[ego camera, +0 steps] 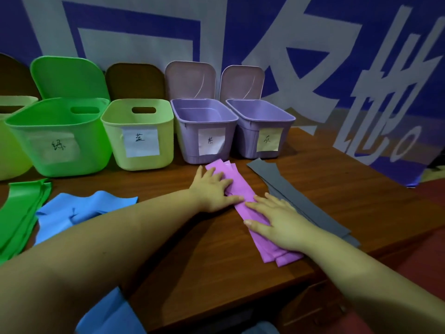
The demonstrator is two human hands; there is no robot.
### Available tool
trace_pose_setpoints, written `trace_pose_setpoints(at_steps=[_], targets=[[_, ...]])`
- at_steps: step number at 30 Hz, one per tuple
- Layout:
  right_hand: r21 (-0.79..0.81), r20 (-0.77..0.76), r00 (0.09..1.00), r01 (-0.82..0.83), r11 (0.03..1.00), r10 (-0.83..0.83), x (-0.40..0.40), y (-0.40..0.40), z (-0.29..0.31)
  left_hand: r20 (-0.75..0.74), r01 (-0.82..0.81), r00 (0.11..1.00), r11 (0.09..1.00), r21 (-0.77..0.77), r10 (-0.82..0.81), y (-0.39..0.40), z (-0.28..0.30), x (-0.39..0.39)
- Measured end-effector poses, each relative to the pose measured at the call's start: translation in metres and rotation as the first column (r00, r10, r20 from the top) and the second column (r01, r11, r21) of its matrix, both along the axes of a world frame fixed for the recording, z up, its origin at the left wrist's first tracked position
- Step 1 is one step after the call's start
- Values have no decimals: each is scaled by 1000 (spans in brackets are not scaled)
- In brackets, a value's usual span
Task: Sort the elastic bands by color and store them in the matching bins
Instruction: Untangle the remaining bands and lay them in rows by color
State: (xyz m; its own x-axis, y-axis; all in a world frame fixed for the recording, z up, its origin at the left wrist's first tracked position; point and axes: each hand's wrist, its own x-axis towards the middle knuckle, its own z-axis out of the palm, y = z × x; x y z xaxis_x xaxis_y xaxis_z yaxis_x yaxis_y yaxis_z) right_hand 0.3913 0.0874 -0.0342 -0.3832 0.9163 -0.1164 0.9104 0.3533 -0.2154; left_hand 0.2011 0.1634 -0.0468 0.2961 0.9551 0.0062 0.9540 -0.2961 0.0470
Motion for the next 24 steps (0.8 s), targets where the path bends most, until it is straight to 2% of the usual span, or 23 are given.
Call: trace_pose_setpoints(at_steps=[2,5,9,11,14,17,21,24], targets=[[23,0,1000,-9,1000,9,-8,-3,5,2,-1,1000,995,-99,1,-4,2,-3],[48,-32,998,-47,998,48,-25,-9,12,40,26,999,995,-95,-22,-14,14,-24],[70,-99,987,-123,990,129,-62,-15,13,-55,82,995,992,-91,-87,-44,29,-81],[67,-160,973,-158,985,167,-89,-16,9,-89,38,995,997,-67,-44,-62,34,-117],[62,-222,951,-206,977,215,-135,-16,2,-94,-120,989,990,-70,114,-82,40,-174],[68,-239,953,-176,982,188,-180,-14,-4,-75,-208,976,976,-70,203,-99,39,-217],[71,-208,975,-65,995,79,-218,-3,-10,-27,-193,981,978,-79,191,-117,32,-235],[70,-256,963,-64,995,80,-231,1,-10,51,-187,981,981,-40,189,-122,28,-239]])
